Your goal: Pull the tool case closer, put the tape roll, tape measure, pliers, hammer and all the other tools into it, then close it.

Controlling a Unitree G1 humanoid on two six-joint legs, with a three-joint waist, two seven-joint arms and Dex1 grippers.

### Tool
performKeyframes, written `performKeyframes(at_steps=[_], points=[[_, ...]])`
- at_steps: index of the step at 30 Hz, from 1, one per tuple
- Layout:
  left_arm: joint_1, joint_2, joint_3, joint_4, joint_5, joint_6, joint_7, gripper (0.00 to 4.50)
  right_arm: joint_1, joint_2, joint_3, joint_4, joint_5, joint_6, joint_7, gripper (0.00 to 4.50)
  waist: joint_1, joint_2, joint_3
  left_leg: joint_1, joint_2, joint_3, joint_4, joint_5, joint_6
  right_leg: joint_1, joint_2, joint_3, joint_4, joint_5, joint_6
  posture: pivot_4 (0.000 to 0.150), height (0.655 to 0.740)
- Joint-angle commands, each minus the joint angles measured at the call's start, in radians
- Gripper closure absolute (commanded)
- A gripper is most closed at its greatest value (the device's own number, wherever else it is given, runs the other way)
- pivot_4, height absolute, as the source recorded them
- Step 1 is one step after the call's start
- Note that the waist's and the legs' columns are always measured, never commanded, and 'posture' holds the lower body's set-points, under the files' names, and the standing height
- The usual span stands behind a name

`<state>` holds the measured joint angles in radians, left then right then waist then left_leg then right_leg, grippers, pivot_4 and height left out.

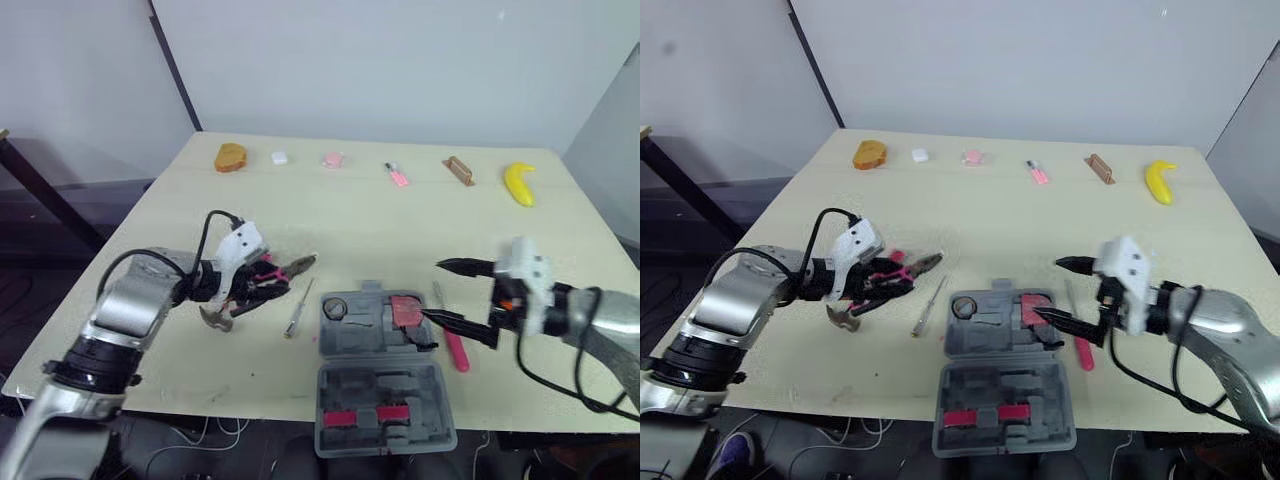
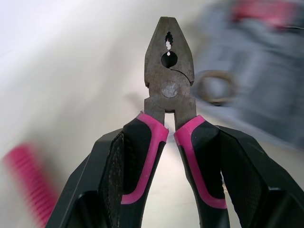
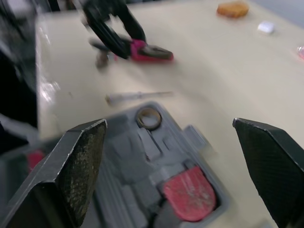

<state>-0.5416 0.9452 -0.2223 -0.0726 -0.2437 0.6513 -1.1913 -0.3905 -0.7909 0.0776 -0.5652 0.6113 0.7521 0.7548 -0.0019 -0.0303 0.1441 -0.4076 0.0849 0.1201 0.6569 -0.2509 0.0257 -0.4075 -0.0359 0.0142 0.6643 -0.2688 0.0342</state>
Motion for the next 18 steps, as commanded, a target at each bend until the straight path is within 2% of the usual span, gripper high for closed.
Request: performKeyframes(at_steps=[1,5,9,18], points=[[-0.079,0.037,-0.056,-0.036,0.035,-0.058,-0.112,2.1,-0.153,0.064,0.129,0.057,-0.024,0.124,-0.019,0.0,-0.001,0.0,0.0,-0.007,0.0,0.0,0.004,0.0,0.0,-0.006,0.001,-0.002,0.003,0.0,0.0,0.15,0.74],[-0.187,0.021,-0.131,-0.007,0.092,-0.106,-0.186,2.1,-0.334,0.199,0.281,0.192,-0.075,0.19,-0.004,0.0,0.001,0.001,0.001,-0.013,0.002,0.002,0.011,0.0,0.0,-0.011,0.002,-0.002,0.008,0.0,-0.001,0.15,0.74],[-0.244,0.0,-0.168,0.027,0.137,-0.146,-0.223,2.1,-0.404,0.253,0.343,0.271,-0.117,0.198,0.024,0.0,0.011,0.001,0.001,-0.027,0.002,0.002,0.017,0.002,-0.003,-0.024,0.002,-0.002,0.014,0.0,0.0,0.15,0.74],[-0.307,-0.054,-0.19,0.082,0.182,-0.188,-0.266,2.1,-0.508,0.35,0.438,0.449,-0.205,0.139,0.13,0.0,0.013,0.001,0.001,-0.027,0.003,0.002,0.018,0.001,-0.001,-0.024,0.003,-0.001,0.016,0.0,0.0,0.15,0.74]])
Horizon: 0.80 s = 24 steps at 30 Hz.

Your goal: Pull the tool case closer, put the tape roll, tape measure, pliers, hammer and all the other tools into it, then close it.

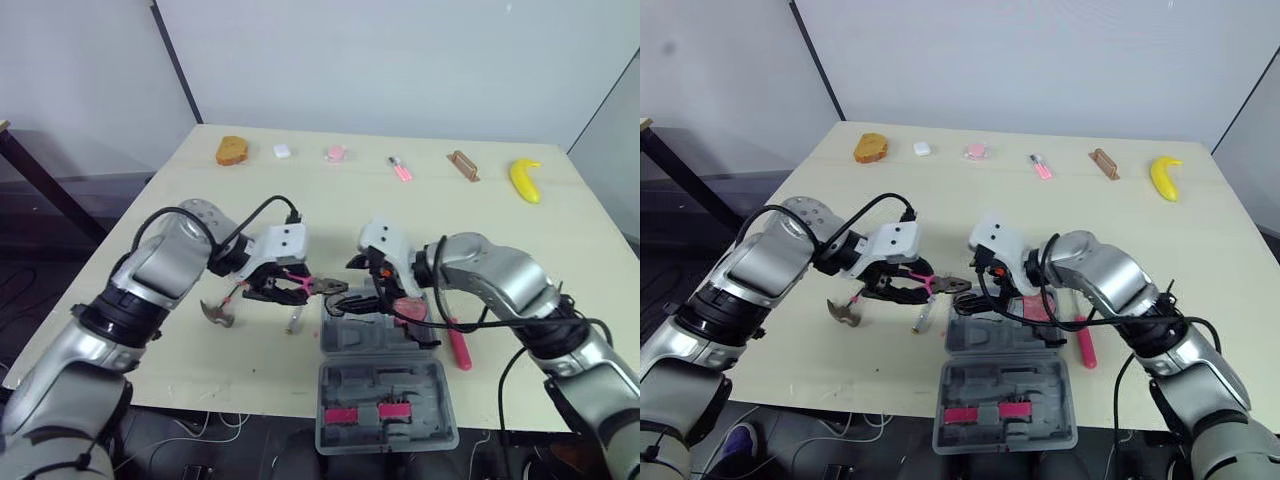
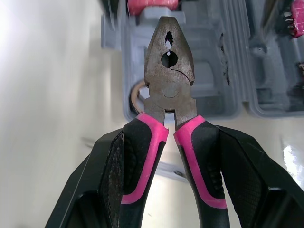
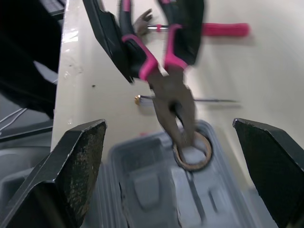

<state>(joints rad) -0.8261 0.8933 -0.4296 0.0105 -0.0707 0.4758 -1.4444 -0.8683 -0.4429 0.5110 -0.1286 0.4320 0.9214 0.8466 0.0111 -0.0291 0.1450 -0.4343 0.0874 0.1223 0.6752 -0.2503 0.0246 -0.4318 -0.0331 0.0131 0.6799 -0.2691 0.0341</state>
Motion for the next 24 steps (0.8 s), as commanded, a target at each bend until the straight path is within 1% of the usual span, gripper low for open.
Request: performKeyframes(at_steps=[1,3,9,12,13,17,18,24], points=[[-0.025,-0.005,0.018,0.002,0.011,-0.015,-0.014,2.1,-0.034,0.008,0.013,0.024,-0.037,-0.039,0.047,0.0,-0.001,0.0,0.0,0.0,0.0,0.0,0.0,0.0,0.0,0.0,0.0,0.0,0.0,0.0,0.0,0.15,0.74],[-0.027,-0.01,0.021,0.003,0.014,-0.015,-0.018,2.1,-0.038,0.023,0.017,0.044,-0.052,-0.051,0.059,0.0,-0.001,0.0,0.0,0.0,0.0,0.0,0.0,0.002,-0.003,0.0,0.0,0.0,0.0,0.0,0.0,0.15,0.74],[-0.024,-0.02,0.031,-0.009,0.012,-0.003,-0.019,2.1,-0.047,0.068,0.021,0.106,-0.106,-0.095,0.086,0.0,-0.001,0.0,0.0,0.0,0.0,0.0,0.0,0.002,-0.003,0.0,0.0,0.0,0.0,0.0,0.0,0.15,0.74],[-0.016,-0.016,0.035,-0.016,0.01,-0.001,-0.017,2.1,-0.046,0.087,0.017,0.131,-0.128,-0.114,0.093,0.73,-0.001,0.0,0.0,0.0,0.0,0.0,0.0,0.002,-0.003,0.0,0.0,0.0,0.0,0.0,0.0,0.15,0.74],[-0.014,-0.016,0.038,-0.018,0.008,0.002,-0.016,2.1,-0.045,0.092,0.016,0.139,-0.135,-0.119,0.095,1.16,-0.002,0.0,0.0,0.0,0.0,0.0,0.0,0.002,-0.003,0.0,0.0,0.0,0.0,0.0,0.0,0.15,0.74],[-0.009,-0.018,0.043,-0.028,0.001,0.015,-0.011,2.1,-0.037,0.1,0.02,0.154,-0.163,-0.134,0.105,3.15,-0.003,0.0,0.0,0.0,0.0,0.0,0.0,0.002,-0.003,0.0,0.0,0.0,0.001,0.0,0.0,0.15,0.74],[-0.009,-0.019,0.044,-0.03,0.0,0.018,-0.01,2.1,-0.033,0.1,0.023,0.152,-0.169,-0.136,0.108,3.57,-0.002,0.0,0.0,0.0,0.0,0.0,0.0,0.002,-0.003,0.0,0.0,0.0,0.001,0.0,0.0,0.15,0.74],[-0.006,-0.032,0.047,-0.038,-0.007,0.03,0.0,2.1,-0.021,0.103,0.025,0.146,-0.2,-0.15,0.111,3.58,-0.003,0.0,0.0,0.0,0.0,0.0,0.0,0.002,-0.003,0.0,0.0,0.0,0.001,0.0,0.0,0.15,0.74]])
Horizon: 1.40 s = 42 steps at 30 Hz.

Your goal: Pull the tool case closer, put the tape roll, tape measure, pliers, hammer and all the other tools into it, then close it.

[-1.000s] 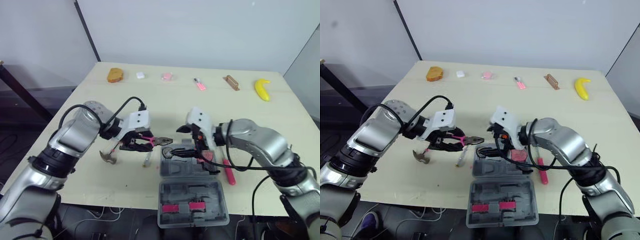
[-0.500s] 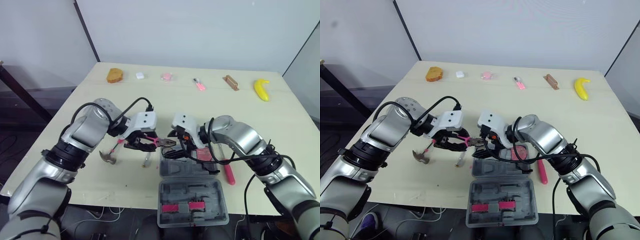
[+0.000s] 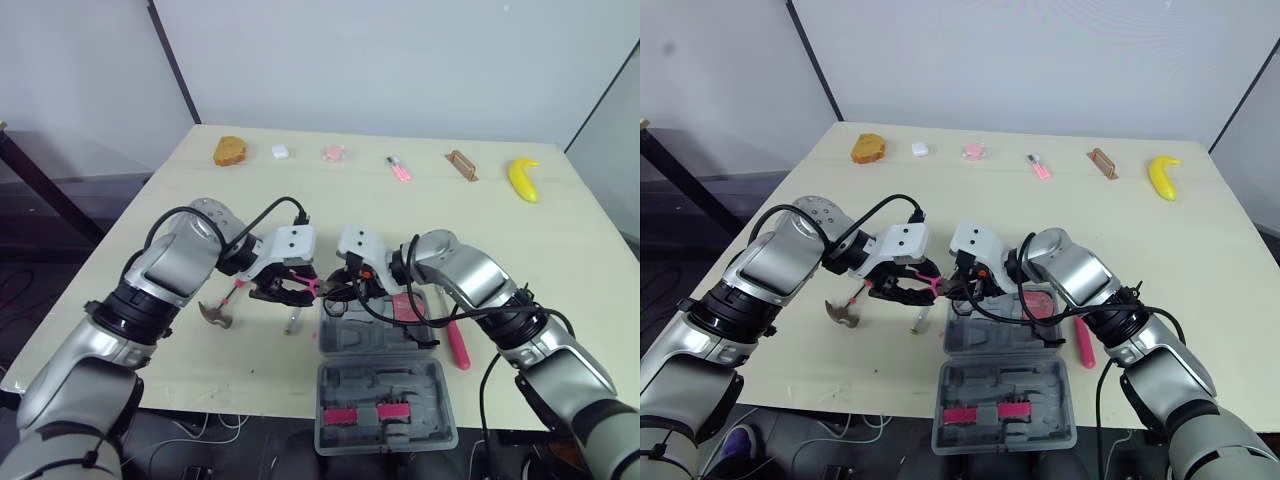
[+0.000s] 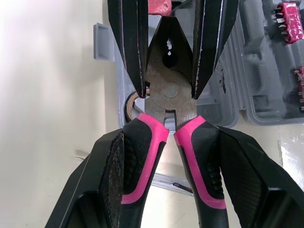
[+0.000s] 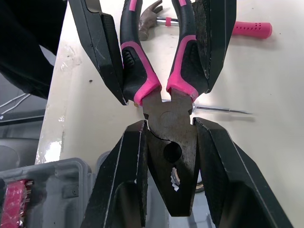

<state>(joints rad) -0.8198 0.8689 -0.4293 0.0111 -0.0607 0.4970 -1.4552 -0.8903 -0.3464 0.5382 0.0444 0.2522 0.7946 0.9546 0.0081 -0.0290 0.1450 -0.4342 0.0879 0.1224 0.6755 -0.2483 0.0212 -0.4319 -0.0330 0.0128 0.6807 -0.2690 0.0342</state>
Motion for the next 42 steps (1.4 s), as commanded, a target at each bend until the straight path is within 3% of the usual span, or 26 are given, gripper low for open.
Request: performKeyframes(at_steps=[1,9,11,14,16,19,23,25,28,30,36,42], points=[[-0.011,-0.009,0.046,-0.039,-0.017,0.009,0.013,2.1,0.002,0.006,-0.003,-0.027,-0.024,-0.027,0.004,3.58,0.0,0.0,0.0,0.0,0.0,0.0,0.0,0.0,0.0,0.0,0.0,0.0,0.0,0.0,0.0,0.15,0.74],[0.002,-0.02,0.051,-0.042,-0.032,0.015,0.016,2.1,0.02,0.002,-0.024,-0.04,-0.031,-0.024,0.006,3.58,-0.001,0.0,0.0,0.0,0.0,0.0,0.0,0.0,0.0,0.0,0.0,0.0,0.0,0.0,0.0,0.15,0.74],[0.019,-0.028,0.081,-0.041,-0.056,0.015,0.03,1.07,0.029,-0.009,-0.035,-0.047,-0.03,-0.021,0.007,3.58,-0.001,0.0,0.0,0.0,0.0,0.0,0.0,0.0,0.0,0.0,0.0,0.0,0.0,0.0,0.0,0.15,0.74],[0.062,-0.037,0.133,-0.054,-0.102,0.03,0.051,0.11,0.051,-0.038,-0.06,-0.077,-0.019,-0.008,0.015,3.58,-0.001,0.0,0.0,0.0,0.0,0.0,0.001,0.0,0.0,0.0,0.0,0.0,0.0,0.0,0.0,0.15,0.74],[0.139,-0.041,0.202,-0.101,-0.172,0.053,0.071,0.0,0.082,-0.086,-0.083,-0.121,-0.005,0.007,0.029,3.58,-0.003,0.0,0.0,0.0,0.0,0.0,0.001,0.0,0.0,0.0,0.0,0.0,0.0,0.0,0.0,0.15,0.74],[0.258,-0.089,0.336,-0.16,-0.307,0.09,0.117,0.0,0.139,-0.173,-0.116,-0.2,0.009,0.025,0.044,3.58,-0.003,0.0,0.0,0.0,0.0,0.0,0.001,0.0,0.0,0.0,-0.001,0.0,0.0,0.0,0.0,0.15,0.74],[0.461,-0.208,0.538,-0.207,-0.478,-0.012,0.159,0.0,0.235,-0.332,-0.183,-0.329,0.033,0.04,0.082,3.58,0.0,0.001,0.0,0.0,0.001,-0.003,0.002,0.0,0.0,0.001,-0.001,0.0,0.001,0.0,0.0,0.15,0.74],[0.543,-0.189,0.558,-0.222,-0.472,-0.03,0.158,0.0,0.277,-0.404,-0.229,-0.384,0.061,0.058,0.1,3.58,-0.005,0.001,0.0,0.0,0.001,-0.002,0.003,0.0,0.0,0.001,-0.001,0.0,0.002,0.0,0.0,0.15,0.74],[0.663,-0.174,0.674,-0.166,-0.611,-0.027,0.045,0.0,0.378,-0.575,-0.327,-0.471,0.089,0.07,0.154,3.58,-0.006,0.002,0.0,0.002,0.001,-0.002,0.003,-0.003,0.004,0.001,0.0,0.0,0.005,0.0,0.0,0.15,0.74],[0.712,-0.159,0.707,-0.128,-0.627,-0.063,-0.005,0.0,0.405,-0.624,-0.351,-0.495,0.104,0.07,0.162,3.58,-0.008,0.002,0.0,0.002,0.001,-0.002,0.003,-0.003,0.004,0.002,-0.001,0.0,0.003,0.0,0.0,0.15,0.74],[0.792,-0.135,0.772,0.017,-0.608,-0.204,-0.092,0.0,0.403,-0.677,-0.336,-0.51,0.105,0.066,0.177,3.58,-0.02,0.002,0.0,0.003,0.001,-0.003,0.005,-0.003,0.005,0.003,0.0,0.0,0.004,0.0,0.0,0.15,0.74],[0.835,-0.125,0.78,0.034,-0.624,-0.245,-0.114,0.0,0.348,-0.625,-0.234,-0.482,0.06,0.046,0.174,3.58,-0.02,0.002,0.0,0.003,0.001,-0.002,0.005,-0.003,0.005,0.003,-0.001,0.0,0.004,0.0,0.0,0.15,0.74]])
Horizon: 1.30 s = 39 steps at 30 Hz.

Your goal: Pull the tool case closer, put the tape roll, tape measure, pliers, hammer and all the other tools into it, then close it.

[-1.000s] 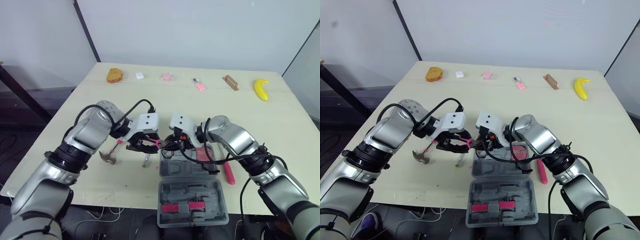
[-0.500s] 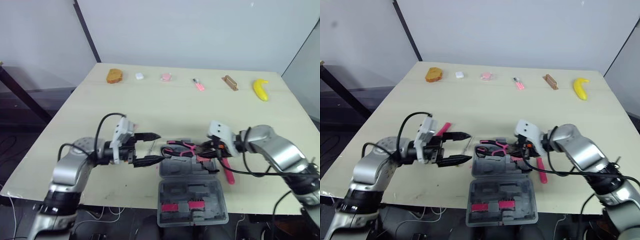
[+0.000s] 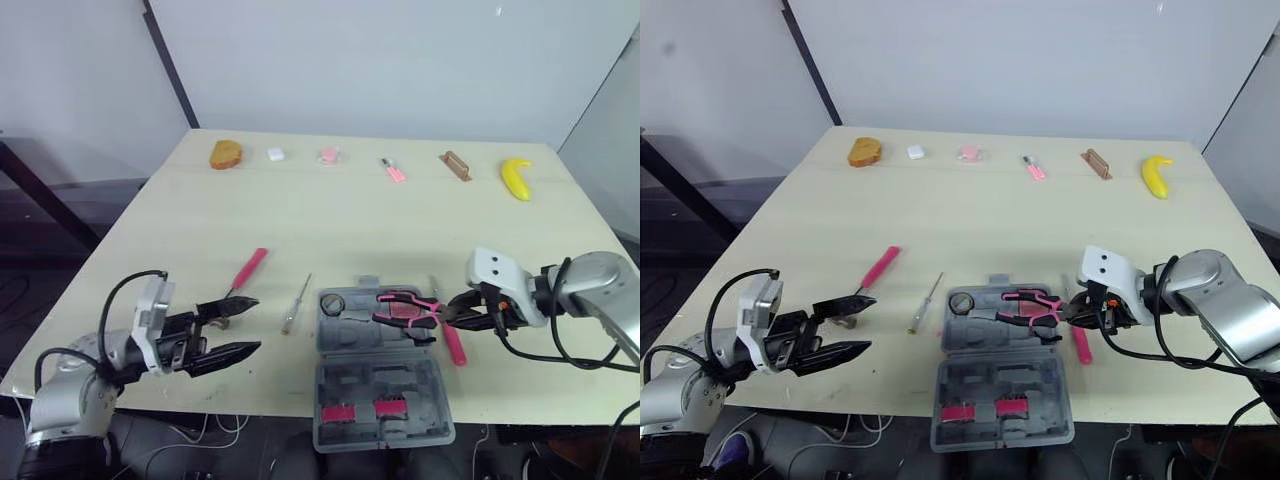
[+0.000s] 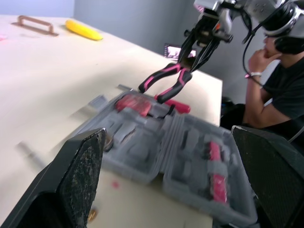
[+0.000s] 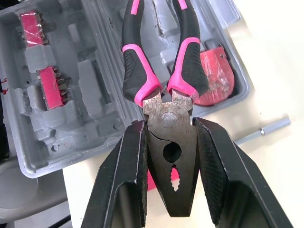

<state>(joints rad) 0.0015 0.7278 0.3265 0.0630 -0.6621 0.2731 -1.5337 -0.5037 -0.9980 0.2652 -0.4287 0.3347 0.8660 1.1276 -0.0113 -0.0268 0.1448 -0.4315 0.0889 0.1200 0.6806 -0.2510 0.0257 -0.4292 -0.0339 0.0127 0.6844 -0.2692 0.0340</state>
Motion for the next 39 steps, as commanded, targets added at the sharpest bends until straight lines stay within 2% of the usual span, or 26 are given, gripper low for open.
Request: performKeyframes(at_steps=[1,12,16,26,28,29,30,31,32,34,39], points=[[0.022,0.014,0.025,-0.024,-0.026,-0.025,-0.035,0.0,-0.054,0.047,0.069,0.003,-0.039,-0.03,-0.003,3.58,-0.001,0.0,0.0,0.0,0.0,0.0,0.0,0.0,0.0,0.0,0.0,0.0,0.0,0.0,0.0,0.15,0.74],[0.048,0.006,0.018,-0.049,-0.031,-0.047,-0.017,0.0,-0.189,0.232,0.308,0.194,-0.217,-0.104,-0.021,3.58,0.0,0.0,0.0,0.0,0.0,0.002,0.001,0.0,0.0,0.0,0.0,0.0,0.001,0.0,0.0,0.15,0.74],[0.052,0.003,0.014,-0.045,-0.026,-0.058,-0.009,0.0,-0.234,0.336,0.354,0.271,-0.252,-0.115,-0.031,3.58,-0.002,0.0,0.0,0.0,0.0,0.003,0.001,0.0,0.0,-0.001,0.0,0.0,0.002,0.0,0.0,0.15,0.74],[0.054,-0.01,-0.002,-0.061,-0.023,-0.066,0.016,0.0,-0.251,0.436,0.397,0.369,-0.317,-0.131,-0.019,3.58,-0.006,0.0,0.0,0.0,0.001,0.003,0.001,0.0,0.0,-0.002,0.001,0.0,0.005,0.0,0.0,0.15,0.74],[0.056,-0.01,-0.006,-0.061,-0.024,-0.066,0.017,0.0,-0.244,0.432,0.388,0.378,-0.326,-0.163,-0.017,2.45,-0.007,0.0,0.0,0.0,0.001,0.003,0.001,0.0,0.0,-0.003,0.001,0.0,0.006,0.0,-0.001,0.15,0.74],[0.056,-0.009,-0.008,-0.062,-0.024,-0.066,0.017,0.0,-0.24,0.428,0.383,0.379,-0.336,-0.187,-0.026,2.08,-0.006,0.0,0.0,0.0,0.001,0.003,0.001,0.0,0.0,-0.003,0.001,0.0,0.006,0.0,-0.001,0.15,0.74],[0.057,-0.009,-0.01,-0.063,-0.025,-0.065,0.018,0.0,-0.236,0.424,0.371,0.38,-0.338,-0.201,-0.034,1.94,-0.004,0.0,0.0,0.0,0.001,0.003,0.001,0.0,0.0,-0.003,0.001,0.0,0.006,0.0,-0.001,0.15,0.74],[0.057,-0.01,-0.012,-0.065,-0.025,-0.064,0.02,0.0,-0.229,0.419,0.358,0.377,-0.335,-0.215,-0.033,1.41,-0.004,0.0,0.0,0.0,0.001,0.004,0.001,0.0,0.0,-0.003,0.0,0.0,0.006,0.0,-0.001,0.15,0.74],[0.057,-0.01,-0.014,-0.067,-0.024,-0.064,0.021,0.0,-0.221,0.414,0.343,0.375,-0.328,-0.235,-0.027,1.16,-0.003,0.0,0.0,0.0,0.001,0.004,0.002,0.0,0.0,-0.003,0.0,0.0,0.006,0.0,-0.001,0.15,0.74],[0.059,-0.011,-0.016,-0.071,-0.025,-0.064,0.025,0.0,-0.201,0.413,0.306,0.372,-0.306,-0.261,-0.024,1.16,-0.001,0.0,0.0,0.0,0.001,0.004,0.002,0.0,0.0,-0.003,0.0,0.0,0.006,0.0,-0.001,0.15,0.74],[0.059,-0.014,-0.029,-0.084,-0.024,-0.06,0.038,0.0,-0.07,0.425,0.14,0.366,-0.218,-0.503,-0.04,1.16,0.0,0.0,0.0,0.0,0.001,0.004,0.002,0.0,0.0,-0.002,0.0,0.0,0.006,0.0,-0.001,0.15,0.74]])
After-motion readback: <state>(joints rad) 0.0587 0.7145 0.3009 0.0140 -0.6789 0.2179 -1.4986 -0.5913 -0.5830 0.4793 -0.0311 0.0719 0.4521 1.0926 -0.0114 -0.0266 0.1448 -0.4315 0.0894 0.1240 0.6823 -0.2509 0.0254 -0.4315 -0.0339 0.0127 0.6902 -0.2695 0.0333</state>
